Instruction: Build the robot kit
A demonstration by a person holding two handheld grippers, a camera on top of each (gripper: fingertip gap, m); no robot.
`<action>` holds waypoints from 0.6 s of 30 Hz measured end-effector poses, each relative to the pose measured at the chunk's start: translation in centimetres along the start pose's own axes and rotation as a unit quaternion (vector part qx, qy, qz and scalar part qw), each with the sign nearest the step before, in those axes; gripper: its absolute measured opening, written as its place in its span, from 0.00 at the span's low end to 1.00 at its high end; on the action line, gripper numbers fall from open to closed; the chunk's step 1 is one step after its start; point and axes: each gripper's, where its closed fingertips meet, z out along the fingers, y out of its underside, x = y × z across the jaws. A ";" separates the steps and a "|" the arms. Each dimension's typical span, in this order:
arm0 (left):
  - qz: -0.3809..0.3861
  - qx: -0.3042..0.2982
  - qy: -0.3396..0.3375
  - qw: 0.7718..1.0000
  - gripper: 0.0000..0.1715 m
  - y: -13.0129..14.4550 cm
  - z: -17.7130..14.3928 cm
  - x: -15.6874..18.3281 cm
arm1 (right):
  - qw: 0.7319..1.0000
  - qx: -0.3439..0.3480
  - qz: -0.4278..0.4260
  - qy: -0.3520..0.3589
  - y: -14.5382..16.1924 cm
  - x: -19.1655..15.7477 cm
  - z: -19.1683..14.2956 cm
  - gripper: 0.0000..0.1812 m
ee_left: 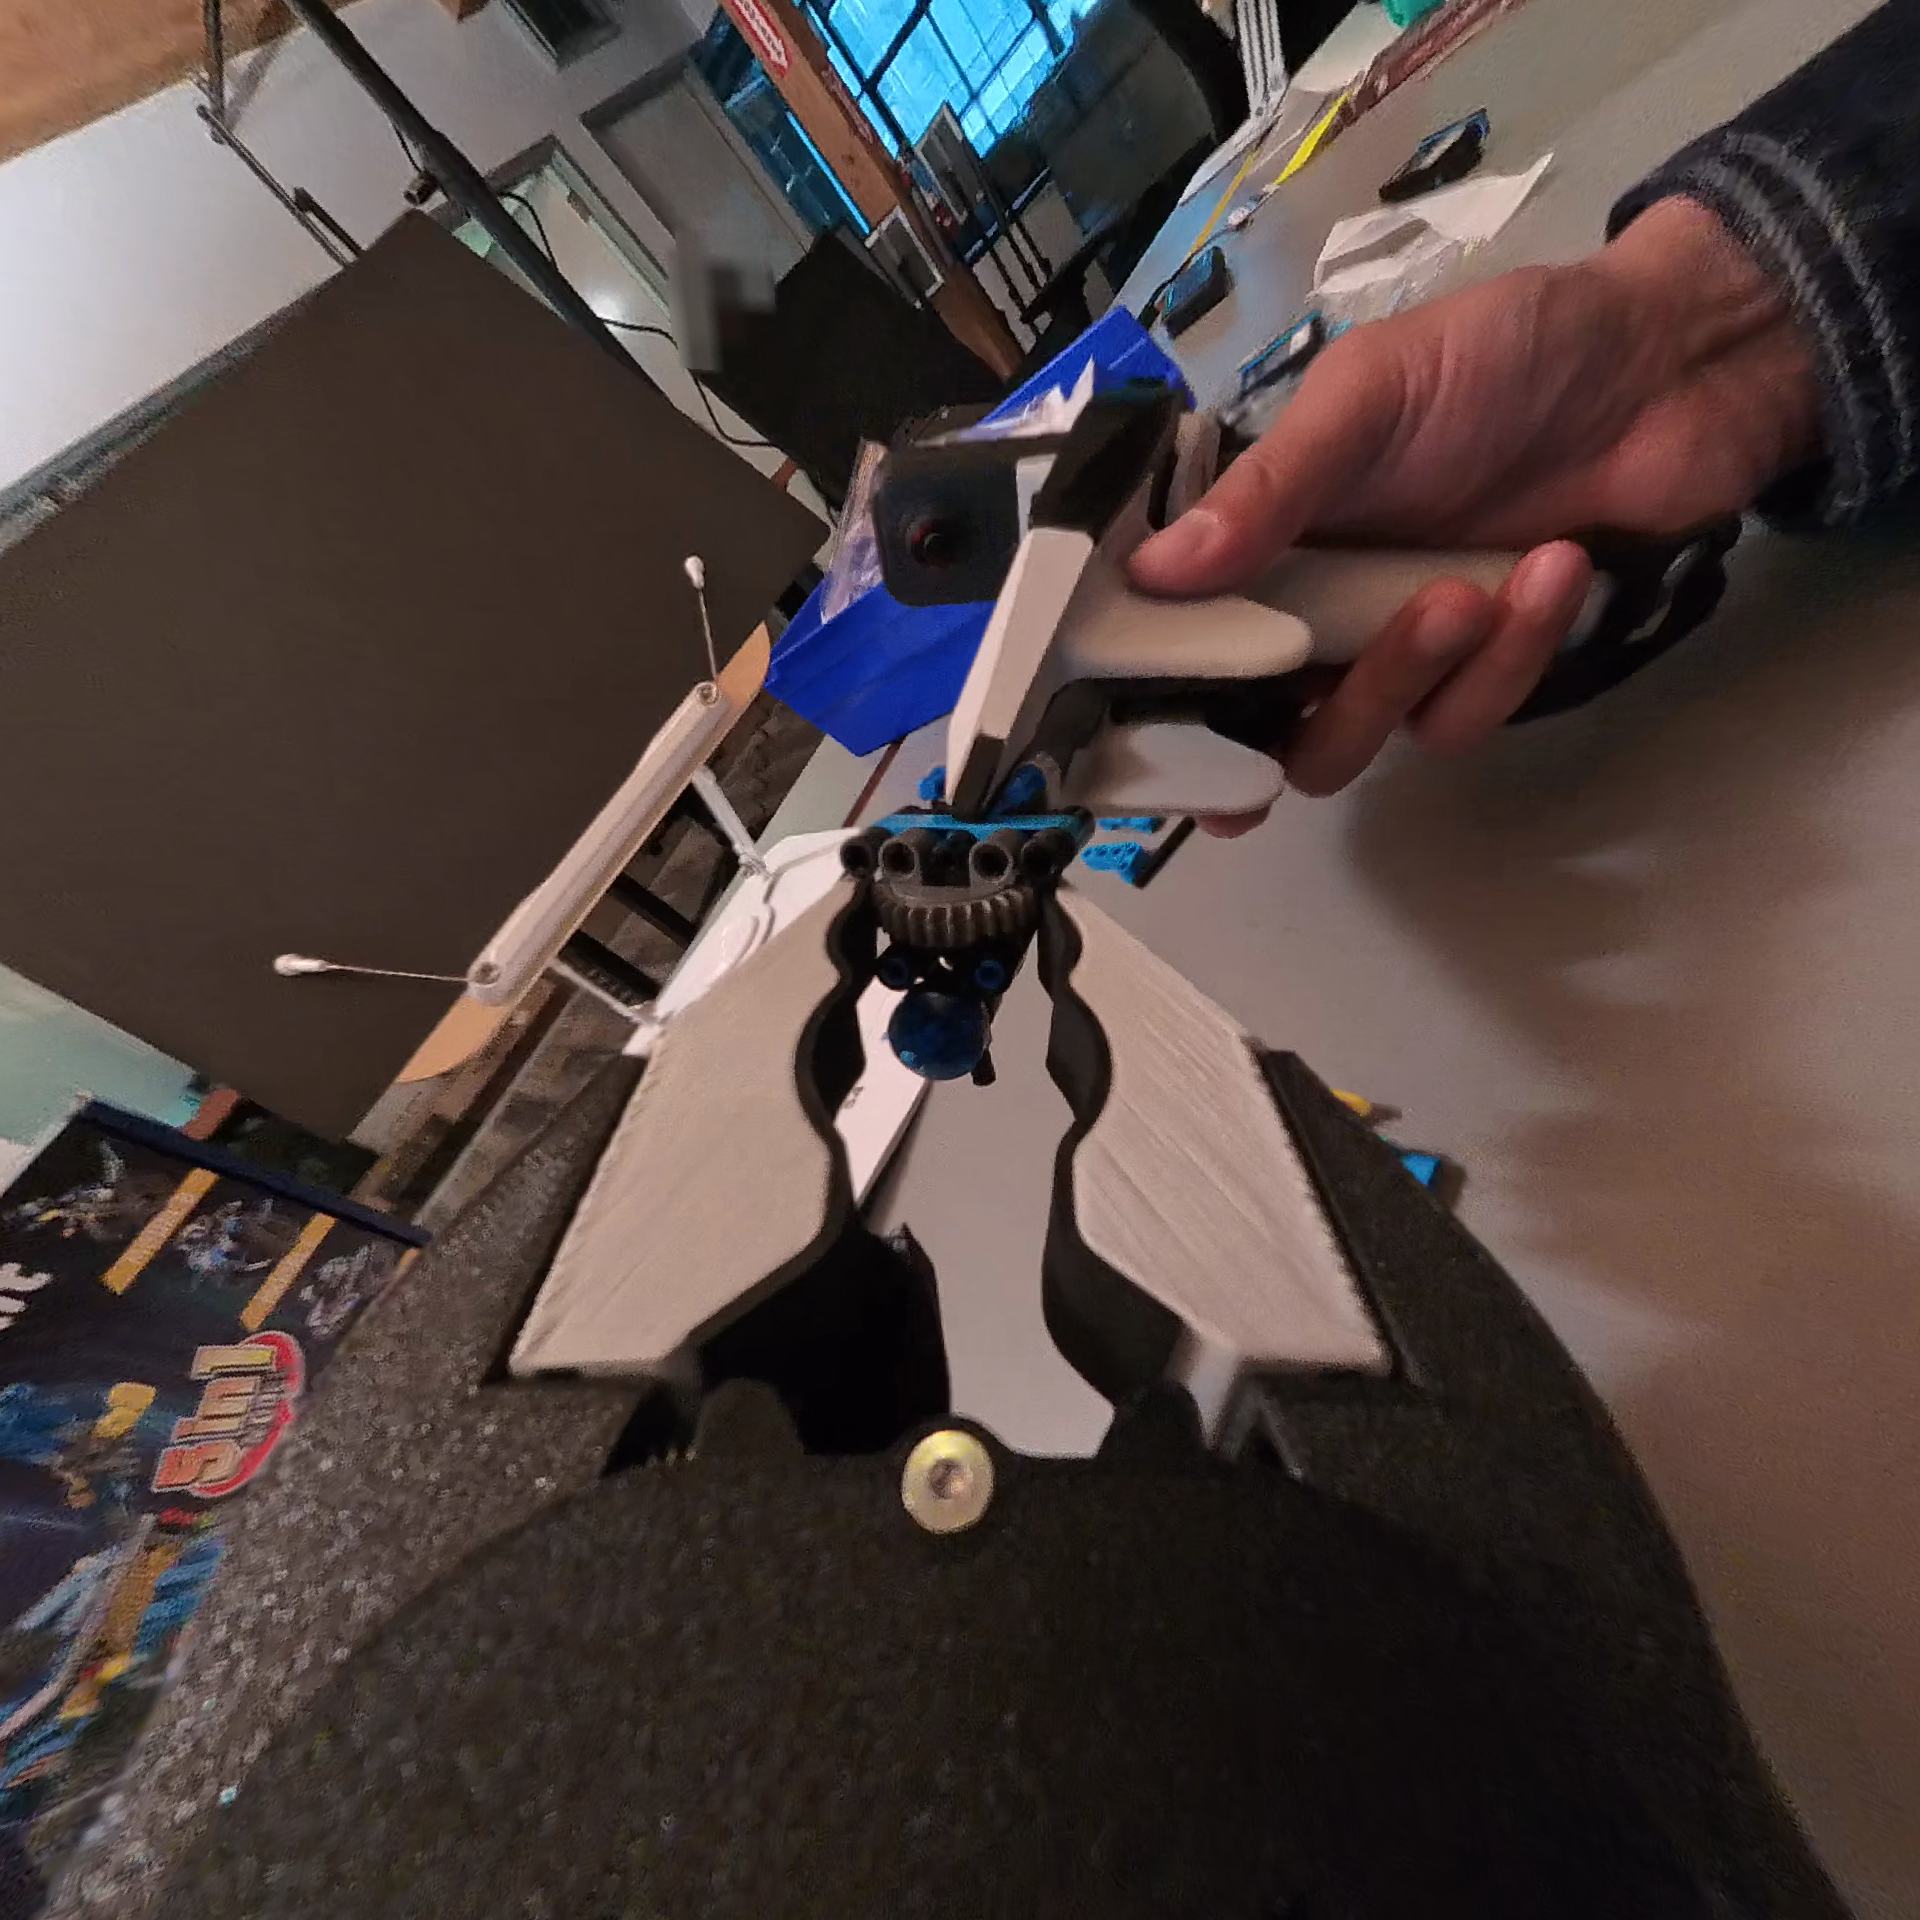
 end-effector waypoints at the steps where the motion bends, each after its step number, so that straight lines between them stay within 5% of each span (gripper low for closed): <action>1: 0.012 -0.004 -0.004 1.000 0.17 0.2 0.1 0.1 | 1.000 -0.001 0.000 0.006 0.0 0.2 -0.1 0.07; 18: -0.008 0.013 0.017 1.000 0.17 -0.6 -0.5 0.5 | 1.000 -0.013 0.005 -0.010 0.3 -0.7 -0.1 0.06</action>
